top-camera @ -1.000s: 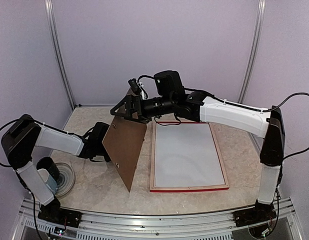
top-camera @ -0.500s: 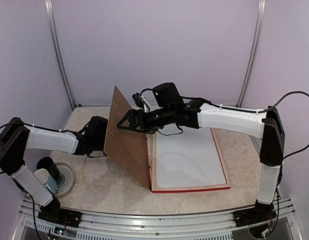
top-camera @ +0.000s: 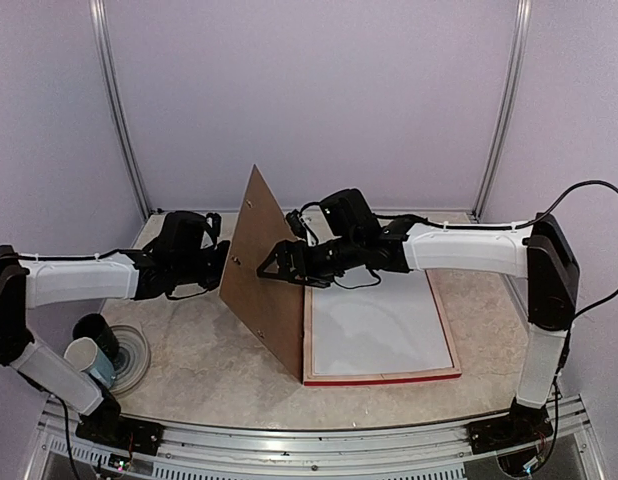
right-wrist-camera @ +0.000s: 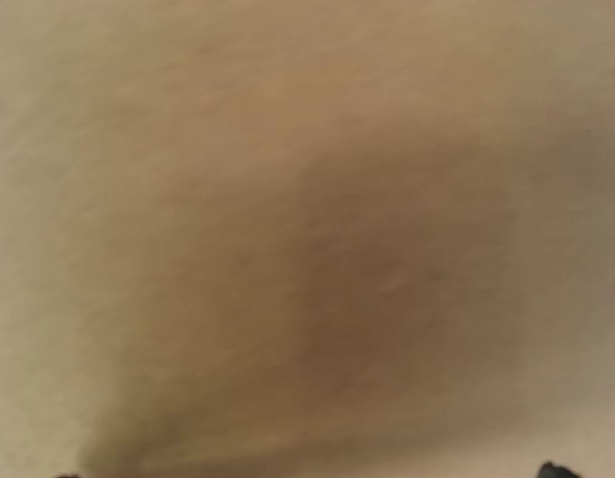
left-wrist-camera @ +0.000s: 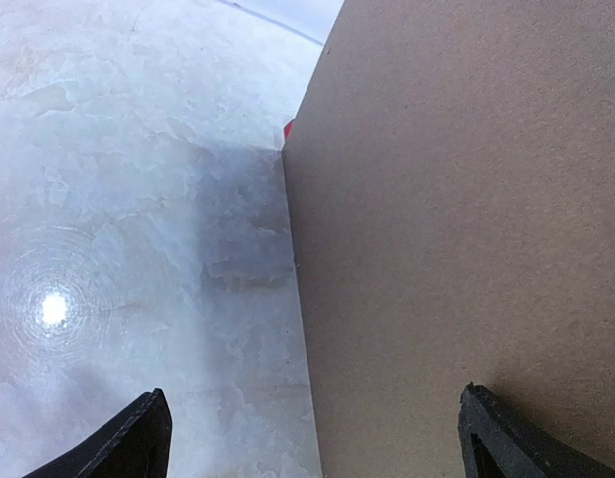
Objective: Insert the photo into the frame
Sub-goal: Pass from the right arm to the left
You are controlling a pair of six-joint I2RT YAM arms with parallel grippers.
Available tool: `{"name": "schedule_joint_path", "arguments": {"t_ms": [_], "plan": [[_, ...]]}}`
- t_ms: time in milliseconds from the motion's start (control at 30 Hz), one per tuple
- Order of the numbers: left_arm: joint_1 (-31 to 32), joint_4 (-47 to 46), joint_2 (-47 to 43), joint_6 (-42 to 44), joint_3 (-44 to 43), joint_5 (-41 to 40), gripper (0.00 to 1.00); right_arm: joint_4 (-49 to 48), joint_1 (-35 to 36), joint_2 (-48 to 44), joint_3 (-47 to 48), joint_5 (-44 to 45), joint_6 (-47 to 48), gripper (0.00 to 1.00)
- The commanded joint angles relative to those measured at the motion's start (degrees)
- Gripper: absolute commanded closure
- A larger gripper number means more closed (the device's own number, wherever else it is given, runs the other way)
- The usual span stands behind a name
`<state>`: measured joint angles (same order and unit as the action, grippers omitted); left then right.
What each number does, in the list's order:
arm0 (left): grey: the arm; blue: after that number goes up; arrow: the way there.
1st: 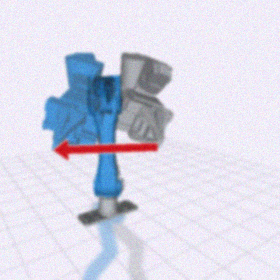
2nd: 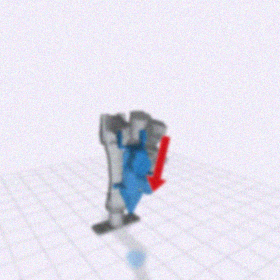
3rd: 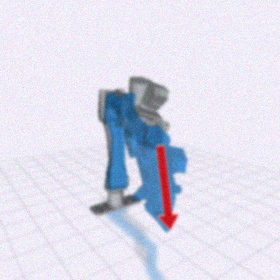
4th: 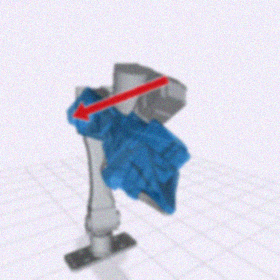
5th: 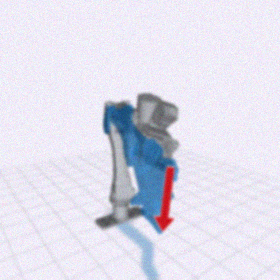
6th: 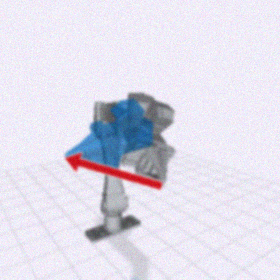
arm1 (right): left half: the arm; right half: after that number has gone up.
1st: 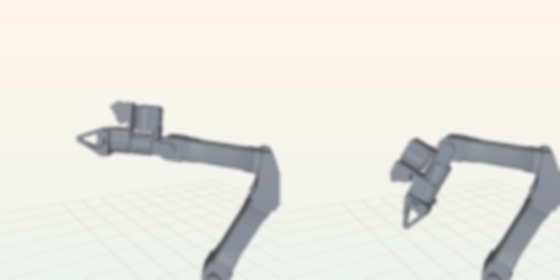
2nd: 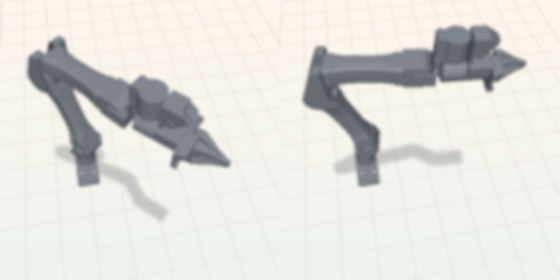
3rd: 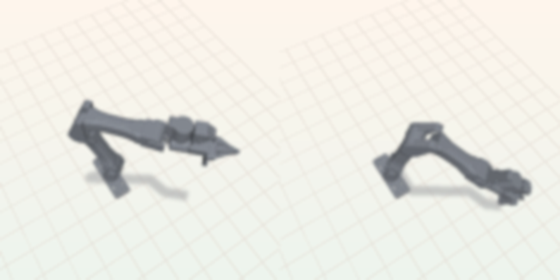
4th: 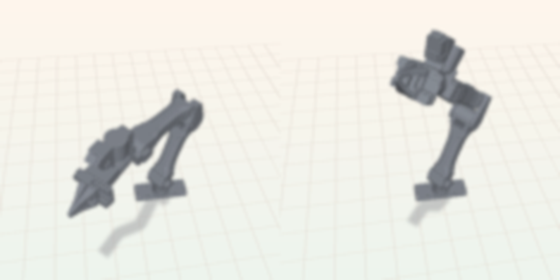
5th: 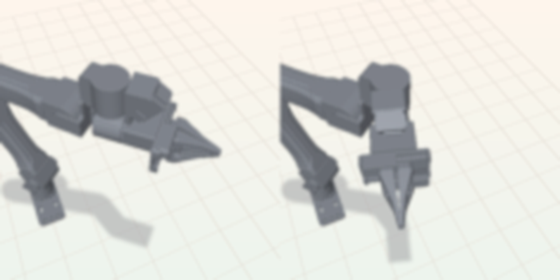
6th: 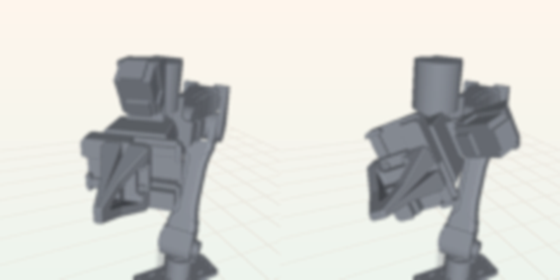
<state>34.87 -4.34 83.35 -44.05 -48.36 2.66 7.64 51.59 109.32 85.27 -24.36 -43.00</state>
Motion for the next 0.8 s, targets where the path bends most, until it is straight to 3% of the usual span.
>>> {"name": "schedule_joint_path", "arguments": {"t_ms": [0, 767], "plan": [[-0.39, -0.85, -3.11, 0.64, -2.52, 2.35, 0.01, -3.66, -1.36, -3.32, -2.46, 0.03, -0.94, 0.01], [-4.89, -0.91, -8.44, -3.27, -5.08, 12.53, 0.01, -3.38, -2.98, -3.29, -6.96, 0.62, -1.11, 0.01]]}}
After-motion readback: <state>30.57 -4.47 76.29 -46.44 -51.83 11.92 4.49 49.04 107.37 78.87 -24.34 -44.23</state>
